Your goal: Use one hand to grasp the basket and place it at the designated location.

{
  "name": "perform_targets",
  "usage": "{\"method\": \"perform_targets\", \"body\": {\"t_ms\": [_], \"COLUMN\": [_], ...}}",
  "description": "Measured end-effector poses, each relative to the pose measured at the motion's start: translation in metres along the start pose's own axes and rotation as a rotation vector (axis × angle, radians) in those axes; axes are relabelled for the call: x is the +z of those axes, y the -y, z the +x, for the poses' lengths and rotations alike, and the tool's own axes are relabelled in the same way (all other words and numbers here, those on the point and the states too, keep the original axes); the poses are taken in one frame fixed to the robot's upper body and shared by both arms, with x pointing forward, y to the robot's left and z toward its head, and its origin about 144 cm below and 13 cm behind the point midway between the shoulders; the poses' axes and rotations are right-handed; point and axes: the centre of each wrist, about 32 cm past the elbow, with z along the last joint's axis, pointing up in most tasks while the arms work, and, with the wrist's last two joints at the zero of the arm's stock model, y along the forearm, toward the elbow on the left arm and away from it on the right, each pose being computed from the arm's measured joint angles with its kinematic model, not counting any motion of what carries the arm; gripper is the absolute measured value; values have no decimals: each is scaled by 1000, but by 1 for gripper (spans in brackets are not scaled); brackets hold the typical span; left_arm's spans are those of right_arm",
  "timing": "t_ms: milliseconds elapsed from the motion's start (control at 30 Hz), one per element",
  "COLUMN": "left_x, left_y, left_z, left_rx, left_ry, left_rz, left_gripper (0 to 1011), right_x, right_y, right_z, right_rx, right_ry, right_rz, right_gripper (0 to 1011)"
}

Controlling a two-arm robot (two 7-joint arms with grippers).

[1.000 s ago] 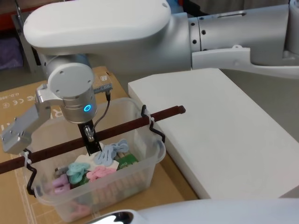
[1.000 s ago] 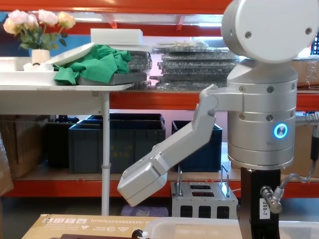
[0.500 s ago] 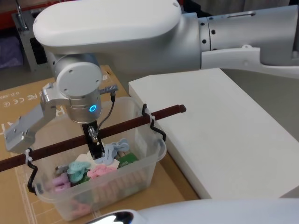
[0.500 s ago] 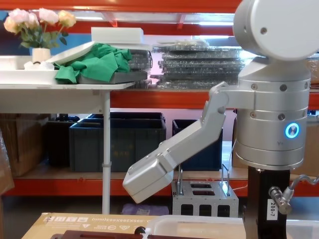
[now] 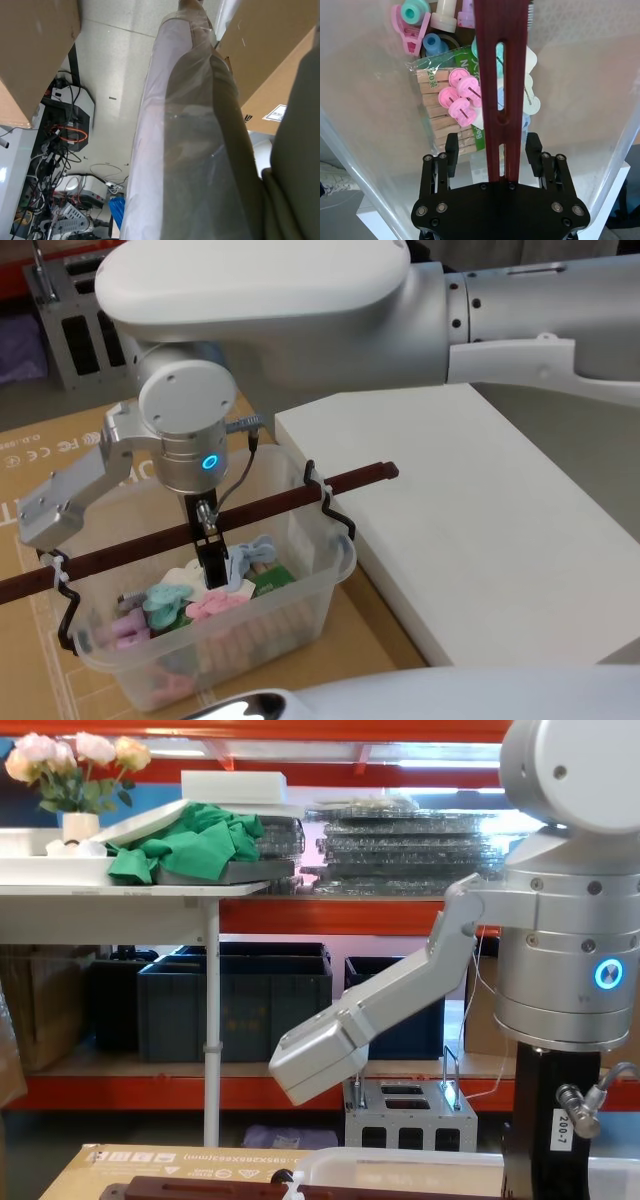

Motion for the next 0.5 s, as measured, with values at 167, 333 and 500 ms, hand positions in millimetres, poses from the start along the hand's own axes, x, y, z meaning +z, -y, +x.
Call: {"method": "perform_targets", "body": {"t_ms": [167,333,500], "left_x": [0,0,0], "left_y": [0,0,0], "left_z": [0,0,0], "left_rx": [0,0,0], "left_ry": [0,0,0], "left_rz": [0,0,0], "left_gripper": [0,0,0], "right_x": [-1,-4,-5], "right_y": [1,3,4], "right_z": [-4,-9,-11], "right_rx": [-6,-12,-16], "right_ry": [-9,-22,-27], "right_rz": [-8,-20,-25], "right_gripper": [911,1001,1001]}}
